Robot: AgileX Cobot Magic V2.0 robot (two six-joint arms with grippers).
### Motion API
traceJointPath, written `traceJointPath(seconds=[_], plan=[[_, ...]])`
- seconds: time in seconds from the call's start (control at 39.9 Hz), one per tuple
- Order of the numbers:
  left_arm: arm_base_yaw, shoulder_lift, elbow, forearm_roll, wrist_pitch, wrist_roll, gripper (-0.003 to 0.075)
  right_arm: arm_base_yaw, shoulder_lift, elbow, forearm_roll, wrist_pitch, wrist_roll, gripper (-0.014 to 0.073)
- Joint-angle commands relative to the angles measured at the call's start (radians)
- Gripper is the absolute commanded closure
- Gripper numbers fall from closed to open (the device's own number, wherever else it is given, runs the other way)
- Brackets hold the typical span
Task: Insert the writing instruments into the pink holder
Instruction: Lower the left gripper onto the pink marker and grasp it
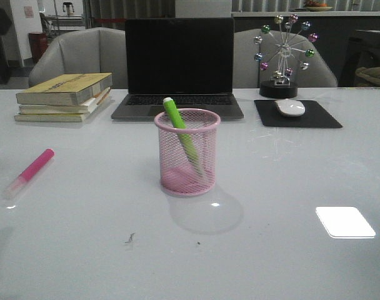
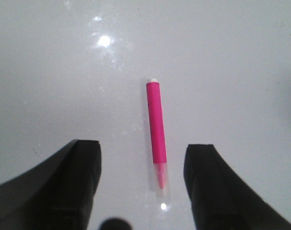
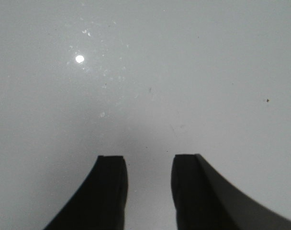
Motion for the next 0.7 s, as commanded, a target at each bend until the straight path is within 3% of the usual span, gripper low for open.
traceJointPath(seconds=[0.0, 0.68], plan=[[-0.006, 0.017, -0.059, -0.007, -0.014, -0.007, 0.0272, -0.008, -0.012, -0.027, 0.002, -0.056, -0.002, 0.0233], [-0.035, 0.229, -0.059, -0.009, -0.106, -0.003, 0.0272, -0.008, -0.012, -0.027, 0.002, -0.054, -0.002, 0.0233]])
